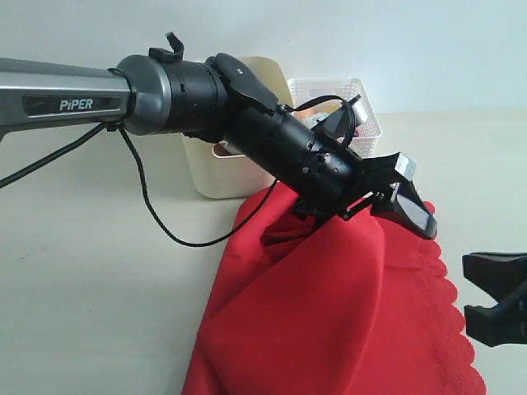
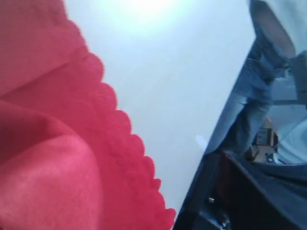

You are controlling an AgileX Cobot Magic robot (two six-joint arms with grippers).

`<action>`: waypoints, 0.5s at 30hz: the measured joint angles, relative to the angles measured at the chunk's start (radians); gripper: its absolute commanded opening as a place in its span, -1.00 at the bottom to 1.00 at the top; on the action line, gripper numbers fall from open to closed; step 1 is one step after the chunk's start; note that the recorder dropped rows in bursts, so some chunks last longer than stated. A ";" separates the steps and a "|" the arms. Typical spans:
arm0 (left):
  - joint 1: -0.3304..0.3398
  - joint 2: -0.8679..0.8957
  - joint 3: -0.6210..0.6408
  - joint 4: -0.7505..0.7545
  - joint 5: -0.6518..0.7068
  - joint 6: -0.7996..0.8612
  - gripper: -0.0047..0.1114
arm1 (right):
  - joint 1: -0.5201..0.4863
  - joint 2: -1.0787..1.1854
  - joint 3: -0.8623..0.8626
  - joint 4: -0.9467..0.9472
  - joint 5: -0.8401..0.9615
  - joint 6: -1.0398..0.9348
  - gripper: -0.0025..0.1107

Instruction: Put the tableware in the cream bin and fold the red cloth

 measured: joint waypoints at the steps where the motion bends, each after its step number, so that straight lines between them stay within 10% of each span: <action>1: 0.000 0.005 0.000 -0.026 0.014 0.031 0.33 | 0.000 -0.032 0.002 0.000 0.003 0.004 -0.96; 11: -0.112 0.051 0.000 0.083 -0.052 0.325 0.47 | 0.000 -0.295 0.004 0.004 0.010 0.084 -0.96; 15: -0.223 0.056 0.000 0.439 -0.244 0.252 0.49 | 0.000 -0.298 0.004 0.004 0.013 0.092 -0.96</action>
